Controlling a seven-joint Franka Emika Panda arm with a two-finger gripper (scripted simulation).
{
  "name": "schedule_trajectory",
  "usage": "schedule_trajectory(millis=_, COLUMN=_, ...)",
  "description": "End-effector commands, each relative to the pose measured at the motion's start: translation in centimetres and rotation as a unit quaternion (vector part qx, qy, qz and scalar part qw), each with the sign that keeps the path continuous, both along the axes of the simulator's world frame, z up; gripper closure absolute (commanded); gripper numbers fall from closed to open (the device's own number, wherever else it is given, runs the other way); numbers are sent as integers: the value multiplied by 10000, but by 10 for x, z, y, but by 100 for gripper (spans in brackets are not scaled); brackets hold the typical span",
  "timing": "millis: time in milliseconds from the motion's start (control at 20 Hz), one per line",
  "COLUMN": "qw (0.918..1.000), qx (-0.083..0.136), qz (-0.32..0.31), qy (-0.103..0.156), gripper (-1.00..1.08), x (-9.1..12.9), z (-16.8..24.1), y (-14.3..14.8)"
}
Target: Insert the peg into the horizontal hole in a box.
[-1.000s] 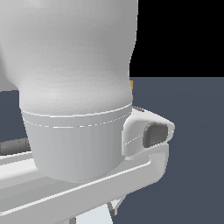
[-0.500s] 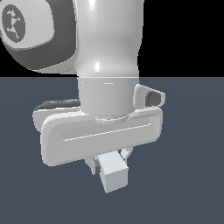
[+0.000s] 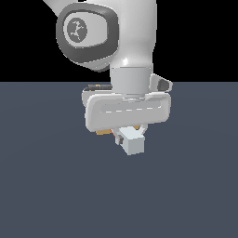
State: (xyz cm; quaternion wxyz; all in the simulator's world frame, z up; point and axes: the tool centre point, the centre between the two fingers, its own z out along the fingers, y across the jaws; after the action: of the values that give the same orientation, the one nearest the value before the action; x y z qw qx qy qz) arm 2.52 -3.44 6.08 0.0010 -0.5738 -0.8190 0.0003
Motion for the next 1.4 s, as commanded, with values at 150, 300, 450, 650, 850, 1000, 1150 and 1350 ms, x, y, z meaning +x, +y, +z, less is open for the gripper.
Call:
schedule_trajectory(millis=150, qw=10000, qx=-3, qz=-43, qy=-11, gripper=108, x=11, z=7, y=23)
schedule_trajectory(millis=300, qw=10000, qx=-3, qz=-48, qy=-11, gripper=108, x=13, z=8, y=27)
schedule_trajectory(millis=450, qw=10000, qx=-3, qz=-48, qy=-11, gripper=108, x=13, z=8, y=27)
schedule_trajectory(millis=650, qw=10000, qx=-1, qz=-43, qy=-14, gripper=108, x=14, z=9, y=27)
schedule_trajectory(millis=850, qw=10000, qx=-1, qz=-43, qy=-19, gripper=108, x=15, z=10, y=26)
schedule_trajectory(millis=1000, qw=10000, qx=-1, qz=-44, qy=-5, gripper=108, x=13, z=8, y=28)
schedule_trajectory(millis=1150, qw=10000, qx=-1, qz=-44, qy=-5, gripper=108, x=10, z=8, y=35)
schedule_trajectory(millis=1350, qw=10000, qx=-1, qz=-43, qy=-9, gripper=108, x=2, z=8, y=57)
